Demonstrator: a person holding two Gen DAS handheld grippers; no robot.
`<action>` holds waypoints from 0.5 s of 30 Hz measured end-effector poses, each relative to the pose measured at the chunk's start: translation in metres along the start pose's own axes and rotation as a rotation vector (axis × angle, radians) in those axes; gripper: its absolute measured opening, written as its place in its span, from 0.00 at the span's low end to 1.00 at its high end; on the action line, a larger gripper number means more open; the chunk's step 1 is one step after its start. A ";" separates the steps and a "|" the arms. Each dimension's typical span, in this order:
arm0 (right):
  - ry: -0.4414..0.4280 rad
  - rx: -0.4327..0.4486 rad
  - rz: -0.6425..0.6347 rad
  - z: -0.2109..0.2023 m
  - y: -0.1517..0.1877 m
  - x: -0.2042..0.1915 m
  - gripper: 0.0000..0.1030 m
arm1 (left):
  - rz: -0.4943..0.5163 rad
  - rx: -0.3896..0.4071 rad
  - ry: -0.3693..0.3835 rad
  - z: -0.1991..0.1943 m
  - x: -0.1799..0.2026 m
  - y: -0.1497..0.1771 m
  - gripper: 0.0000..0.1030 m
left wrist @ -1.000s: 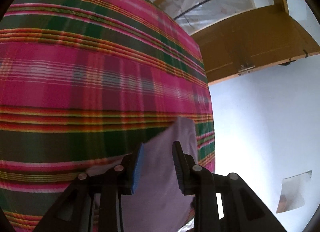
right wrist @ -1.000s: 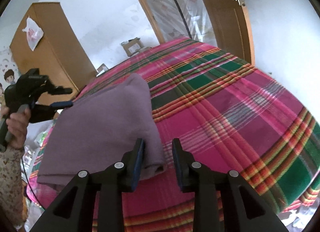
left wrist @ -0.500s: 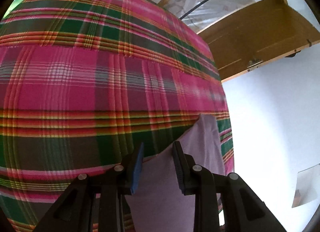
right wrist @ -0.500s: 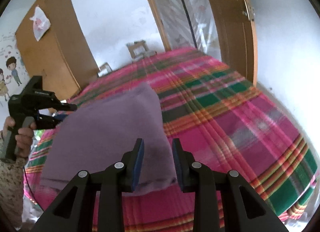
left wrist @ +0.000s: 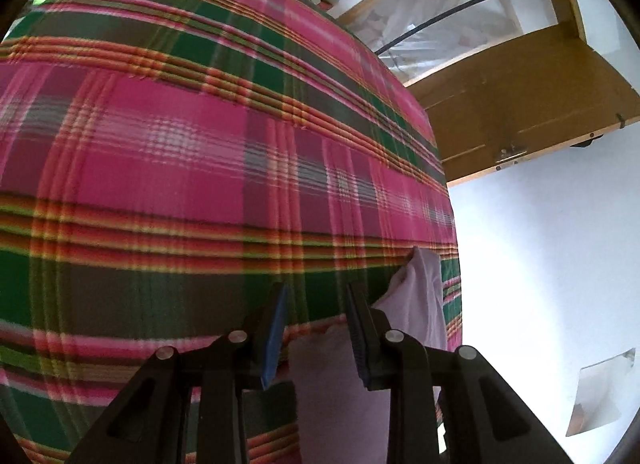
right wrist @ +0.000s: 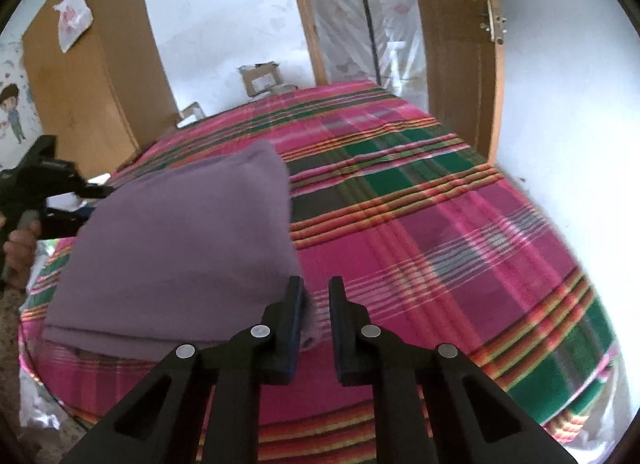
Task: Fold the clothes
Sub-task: 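Open both grippers and release the folded garment on the bed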
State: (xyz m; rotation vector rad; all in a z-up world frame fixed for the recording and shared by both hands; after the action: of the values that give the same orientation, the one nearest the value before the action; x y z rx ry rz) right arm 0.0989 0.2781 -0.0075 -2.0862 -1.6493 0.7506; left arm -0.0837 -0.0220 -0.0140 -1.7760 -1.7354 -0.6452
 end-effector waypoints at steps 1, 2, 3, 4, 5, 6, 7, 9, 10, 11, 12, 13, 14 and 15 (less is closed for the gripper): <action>0.006 0.001 0.011 -0.001 -0.004 0.005 0.13 | -0.003 0.002 0.013 0.000 -0.002 0.002 0.29; 0.008 0.003 0.021 -0.003 -0.008 0.008 0.14 | -0.007 0.000 0.026 0.000 -0.005 0.006 0.29; -0.014 0.007 0.025 -0.004 -0.012 0.009 0.15 | -0.014 0.000 0.042 0.001 -0.007 0.009 0.29; -0.043 0.008 0.030 -0.005 -0.020 0.010 0.15 | -0.023 0.002 0.058 0.002 -0.009 0.012 0.29; -0.056 0.004 0.027 -0.005 -0.026 0.010 0.15 | -0.033 0.011 0.088 0.001 -0.012 0.014 0.29; -0.063 0.004 0.019 -0.004 -0.034 0.008 0.15 | -0.044 0.016 0.113 -0.001 -0.015 0.016 0.29; -0.061 0.008 0.003 -0.003 -0.043 0.005 0.15 | -0.054 0.016 0.127 -0.001 -0.016 0.018 0.29; -0.053 0.015 -0.044 0.001 -0.063 -0.004 0.15 | -0.062 0.016 0.153 -0.004 -0.019 0.024 0.29; -0.060 0.016 -0.078 0.004 -0.075 -0.011 0.17 | -0.059 0.019 0.156 -0.005 -0.018 0.028 0.29; -0.070 0.004 -0.099 0.008 -0.082 -0.018 0.19 | -0.050 0.027 0.157 -0.006 -0.017 0.031 0.29; -0.080 -0.010 -0.122 0.014 -0.091 -0.025 0.21 | -0.032 0.035 0.157 -0.007 -0.013 0.034 0.29; -0.092 -0.013 -0.140 0.018 -0.099 -0.031 0.22 | -0.021 0.041 0.161 -0.007 -0.010 0.035 0.29; -0.102 -0.022 -0.165 0.025 -0.105 -0.038 0.22 | -0.008 0.047 0.171 -0.008 -0.007 0.036 0.29; -0.097 -0.035 -0.183 0.032 -0.111 -0.045 0.22 | 0.010 0.044 0.179 -0.007 -0.003 0.037 0.29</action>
State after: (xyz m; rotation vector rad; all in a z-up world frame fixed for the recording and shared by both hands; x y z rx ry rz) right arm -0.0140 0.2601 0.0407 -1.9154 -1.8878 0.7774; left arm -0.0470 -0.0288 -0.0134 -1.6428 -1.6076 -0.7322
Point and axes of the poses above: each gripper's, at about its wrist camera, not at the fingertips, and z roughly the way its jaws point, x to its right, y to its underside, the point moved 6 cm from there along z, roughly the way its jaws point, and after that the axes turned 13 degrees about -x, right-handed, at the moved point
